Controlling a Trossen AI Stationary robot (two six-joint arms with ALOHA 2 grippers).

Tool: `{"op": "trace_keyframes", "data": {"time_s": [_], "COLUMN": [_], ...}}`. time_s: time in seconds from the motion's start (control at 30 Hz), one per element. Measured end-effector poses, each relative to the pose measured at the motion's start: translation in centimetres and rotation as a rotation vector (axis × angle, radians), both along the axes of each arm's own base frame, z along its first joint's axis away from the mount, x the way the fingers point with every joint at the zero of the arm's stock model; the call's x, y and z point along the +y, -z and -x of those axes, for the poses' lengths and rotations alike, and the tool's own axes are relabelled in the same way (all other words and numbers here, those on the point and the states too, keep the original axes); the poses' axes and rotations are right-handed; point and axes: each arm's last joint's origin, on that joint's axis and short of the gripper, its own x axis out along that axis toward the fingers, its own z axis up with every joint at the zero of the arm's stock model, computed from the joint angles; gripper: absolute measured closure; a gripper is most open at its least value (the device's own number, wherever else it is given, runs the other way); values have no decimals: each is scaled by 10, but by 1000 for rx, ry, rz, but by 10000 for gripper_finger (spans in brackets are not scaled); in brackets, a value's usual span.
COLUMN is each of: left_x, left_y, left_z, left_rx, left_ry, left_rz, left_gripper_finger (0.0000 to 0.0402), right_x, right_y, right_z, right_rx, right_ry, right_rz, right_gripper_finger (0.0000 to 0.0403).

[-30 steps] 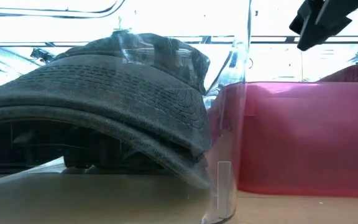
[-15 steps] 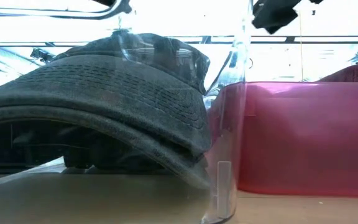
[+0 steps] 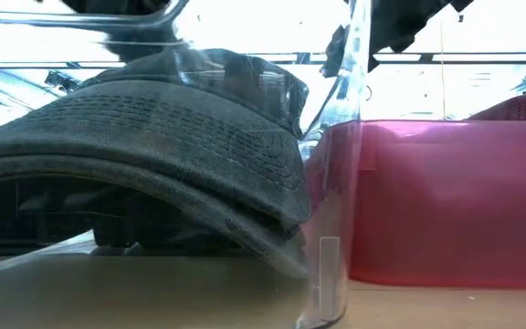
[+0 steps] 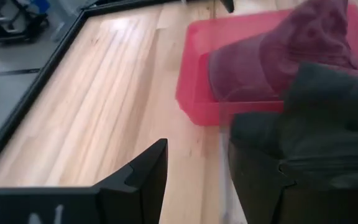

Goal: Pick & Place hat
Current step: Return to Home Position

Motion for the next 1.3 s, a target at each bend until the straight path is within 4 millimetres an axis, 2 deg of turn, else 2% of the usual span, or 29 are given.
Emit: {"op": "trace_keyframes", "data": {"time_s": [0.17, 0.3, 0.47, 0.63, 0.87, 1.0, 1.17, 1.3], "left_x": [56, 79, 88, 98, 115, 121, 120, 118], "left_y": [16, 15, 6, 3, -1, -2, 1, -2], "left_z": [32, 54, 63, 63, 67, 71, 76, 82], "left_rx": [-144, -247, -301, -325, -357, -363, -331, -344], "left_ry": [19, 60, 69, 33, 103, 123, 122, 120], "left_rz": [112, 135, 47, -11, 28, 54, 67, 70], "left_gripper_finger": [229, 229, 229, 229, 229, 229, 229, 229], "right_x": [-23, -45, -63, -73, -76, -80, -88, -86], "right_y": [0, 0, -3, -6, -14, -15, -26, -50], "right_z": [-3, -4, -5, -7, -13, -12, 9, 38], "right_rx": [-14, -22, -61, -130, -224, -219, -179, -246], "right_ry": [-21, 14, -14, -40, 7, 21, 34, 72], "right_rz": [13, 25, -3, 69, 58, 60, 34, 3], "right_gripper_finger": [230, 230, 230, 230, 230, 230, 230, 230]}}
